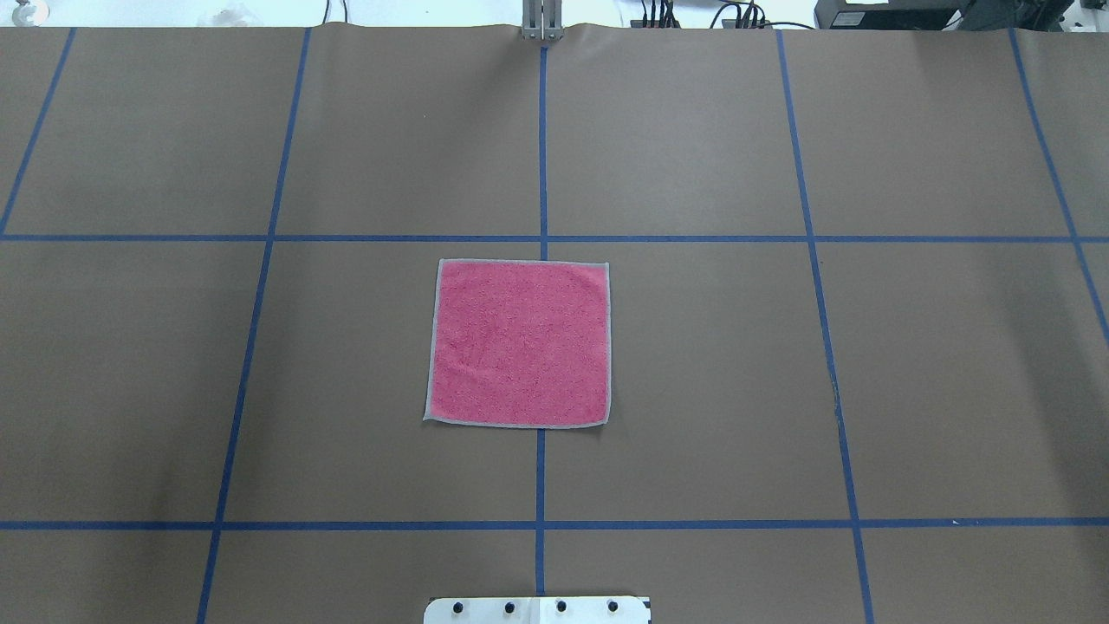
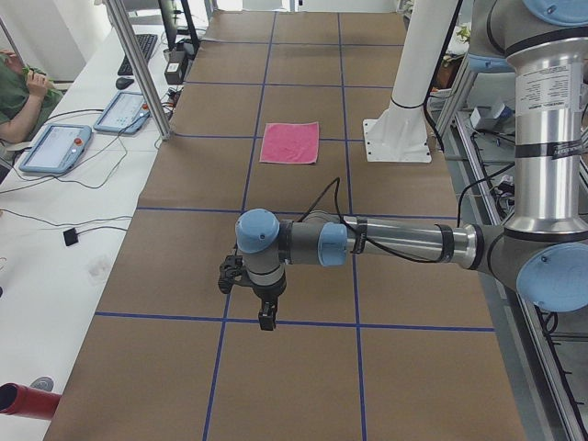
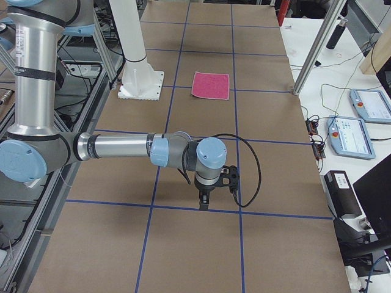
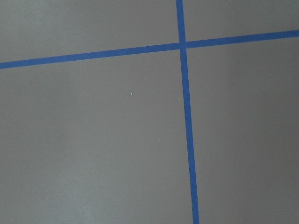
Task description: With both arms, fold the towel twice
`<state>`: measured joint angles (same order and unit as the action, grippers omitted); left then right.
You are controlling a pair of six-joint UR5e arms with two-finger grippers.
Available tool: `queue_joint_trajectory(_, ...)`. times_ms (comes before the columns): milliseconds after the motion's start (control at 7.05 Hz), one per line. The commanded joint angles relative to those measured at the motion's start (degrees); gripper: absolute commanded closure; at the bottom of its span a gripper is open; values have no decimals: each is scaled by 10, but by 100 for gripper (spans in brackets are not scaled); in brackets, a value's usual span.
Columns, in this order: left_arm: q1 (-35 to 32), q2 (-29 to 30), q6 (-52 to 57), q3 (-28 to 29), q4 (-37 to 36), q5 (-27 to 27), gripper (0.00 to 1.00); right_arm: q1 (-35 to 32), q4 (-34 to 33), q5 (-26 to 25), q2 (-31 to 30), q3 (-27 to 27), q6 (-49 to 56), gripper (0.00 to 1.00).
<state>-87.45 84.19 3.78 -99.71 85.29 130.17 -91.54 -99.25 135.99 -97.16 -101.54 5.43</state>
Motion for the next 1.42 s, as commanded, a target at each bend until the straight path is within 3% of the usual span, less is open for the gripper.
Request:
queue_joint_trajectory(0, 0, 1, 0, 1, 1, 0, 0, 0, 0, -1, 1, -2, -5, 0)
queue_joint_trajectory(567, 0, 12, -8, -3, -3, 0, 0, 0, 0, 0, 15, 2, -7, 0)
queue_joint_trajectory(851, 2, 79, -13, 1, -23, -2, 0, 3, -5, 1, 59, 4, -9, 0)
queue_joint_trajectory(1134, 29, 171, -190, -1, -22, 1, 0, 42, -1, 9, 115, -1, -98, 0)
queue_joint_trajectory(1276, 81, 188, -245, -17, 8, 0, 0, 81, 1, 15, 163, -3, -150, 0)
